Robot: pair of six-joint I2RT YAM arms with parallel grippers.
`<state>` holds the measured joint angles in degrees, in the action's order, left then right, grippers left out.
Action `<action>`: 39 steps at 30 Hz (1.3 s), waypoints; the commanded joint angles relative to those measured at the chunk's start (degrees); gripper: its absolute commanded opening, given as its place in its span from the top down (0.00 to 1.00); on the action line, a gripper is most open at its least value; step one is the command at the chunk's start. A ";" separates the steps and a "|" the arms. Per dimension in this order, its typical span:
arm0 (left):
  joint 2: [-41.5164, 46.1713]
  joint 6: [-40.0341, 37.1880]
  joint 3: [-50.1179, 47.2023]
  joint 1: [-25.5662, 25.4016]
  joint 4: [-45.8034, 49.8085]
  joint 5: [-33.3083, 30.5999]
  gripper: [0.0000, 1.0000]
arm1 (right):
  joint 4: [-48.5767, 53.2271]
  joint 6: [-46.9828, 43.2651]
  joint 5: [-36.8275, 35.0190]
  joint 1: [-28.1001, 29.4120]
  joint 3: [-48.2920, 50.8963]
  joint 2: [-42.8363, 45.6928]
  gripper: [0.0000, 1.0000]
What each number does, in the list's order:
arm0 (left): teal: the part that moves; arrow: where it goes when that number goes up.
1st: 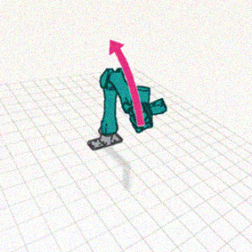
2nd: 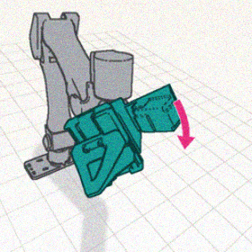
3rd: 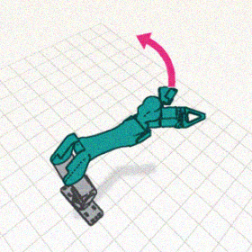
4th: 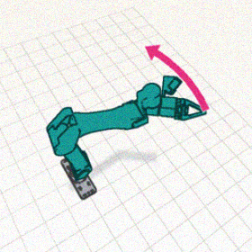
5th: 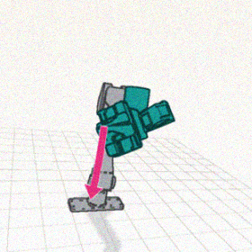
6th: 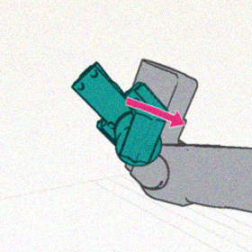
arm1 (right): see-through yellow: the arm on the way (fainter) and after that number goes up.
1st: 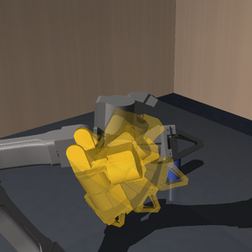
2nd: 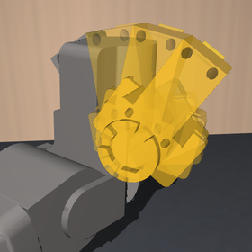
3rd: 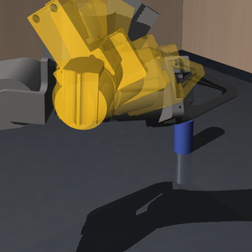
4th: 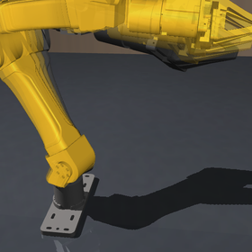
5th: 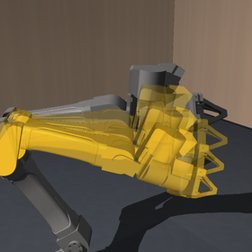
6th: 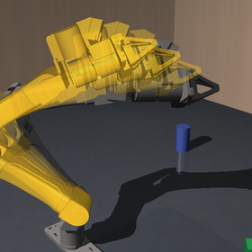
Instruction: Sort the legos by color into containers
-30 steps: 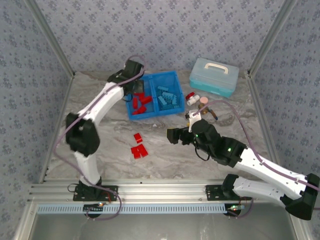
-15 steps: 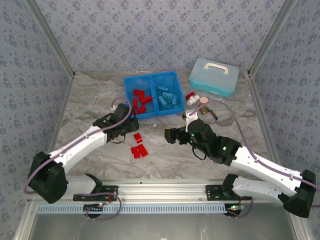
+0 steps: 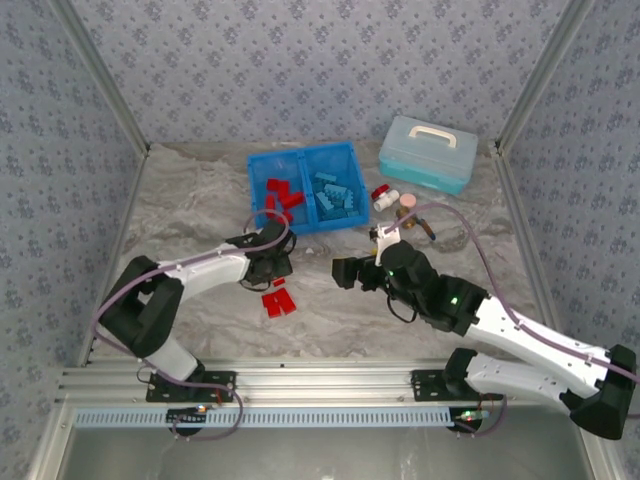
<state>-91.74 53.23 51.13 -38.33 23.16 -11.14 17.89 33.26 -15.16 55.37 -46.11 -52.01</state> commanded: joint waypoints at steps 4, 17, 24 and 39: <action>-3.44 -0.40 3.39 -0.71 0.51 -0.59 0.43 | 1.17 0.94 -1.19 0.17 0.40 1.89 0.00; -5.36 -0.73 5.24 -2.37 5.50 -3.52 0.67 | 1.74 0.97 -1.63 0.28 0.14 2.37 0.00; 2.20 -4.04 11.29 -2.34 10.89 -10.11 0.71 | 2.05 1.03 -1.54 0.37 0.05 2.35 0.00; -13.28 -21.31 48.84 8.73 15.36 -16.24 0.73 | 3.67 0.89 -2.16 0.51 -1.00 2.69 0.00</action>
<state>-99.11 35.44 94.80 -31.66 35.16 -28.67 19.11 33.67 -15.64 55.44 -46.11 -50.43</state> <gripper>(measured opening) 0.327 0.999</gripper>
